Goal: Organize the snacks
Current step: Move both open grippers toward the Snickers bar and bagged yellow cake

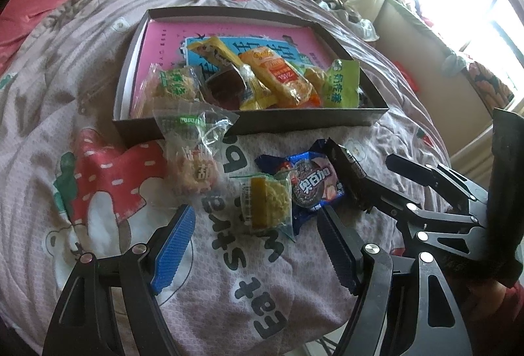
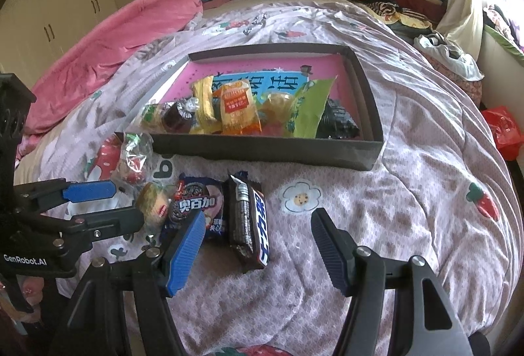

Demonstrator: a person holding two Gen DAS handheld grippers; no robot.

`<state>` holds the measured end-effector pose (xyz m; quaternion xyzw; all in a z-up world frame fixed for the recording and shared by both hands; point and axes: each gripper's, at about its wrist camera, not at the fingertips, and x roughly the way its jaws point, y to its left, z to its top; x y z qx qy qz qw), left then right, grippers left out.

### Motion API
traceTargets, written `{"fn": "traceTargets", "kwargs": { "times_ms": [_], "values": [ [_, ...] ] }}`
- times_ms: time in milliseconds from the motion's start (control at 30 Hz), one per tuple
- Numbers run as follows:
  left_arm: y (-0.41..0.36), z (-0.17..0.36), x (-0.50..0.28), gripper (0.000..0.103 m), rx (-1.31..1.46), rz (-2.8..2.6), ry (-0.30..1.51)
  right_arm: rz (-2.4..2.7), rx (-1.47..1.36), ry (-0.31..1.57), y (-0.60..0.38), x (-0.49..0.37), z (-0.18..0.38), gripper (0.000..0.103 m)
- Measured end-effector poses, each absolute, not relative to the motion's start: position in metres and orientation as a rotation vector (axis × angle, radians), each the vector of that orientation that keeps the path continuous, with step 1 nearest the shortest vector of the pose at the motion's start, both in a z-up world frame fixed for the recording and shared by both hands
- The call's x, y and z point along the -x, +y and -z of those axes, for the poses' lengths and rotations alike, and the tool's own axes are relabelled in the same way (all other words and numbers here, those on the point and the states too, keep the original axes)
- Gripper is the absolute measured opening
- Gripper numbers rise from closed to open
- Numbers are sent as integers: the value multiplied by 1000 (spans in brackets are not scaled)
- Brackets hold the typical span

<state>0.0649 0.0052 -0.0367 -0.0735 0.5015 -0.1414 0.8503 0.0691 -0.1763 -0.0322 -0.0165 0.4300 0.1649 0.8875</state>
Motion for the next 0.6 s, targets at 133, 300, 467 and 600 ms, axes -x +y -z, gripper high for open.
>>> {"fn": "traceTargets", "kwargs": {
  "times_ms": [133, 300, 467, 600],
  "values": [
    [4, 41, -66, 78, 154, 298, 1067, -332, 55, 904, -176, -70, 37, 66],
    [4, 44, -67, 78, 164, 297, 1075, -312, 68, 924, -178, -73, 44, 65],
    [5, 48, -68, 78, 171, 296, 1080, -310, 94, 914, -177, -73, 47, 59],
    [5, 50, -68, 78, 172, 294, 1080, -306, 106, 903, -177, -73, 48, 54]
  ]
}}
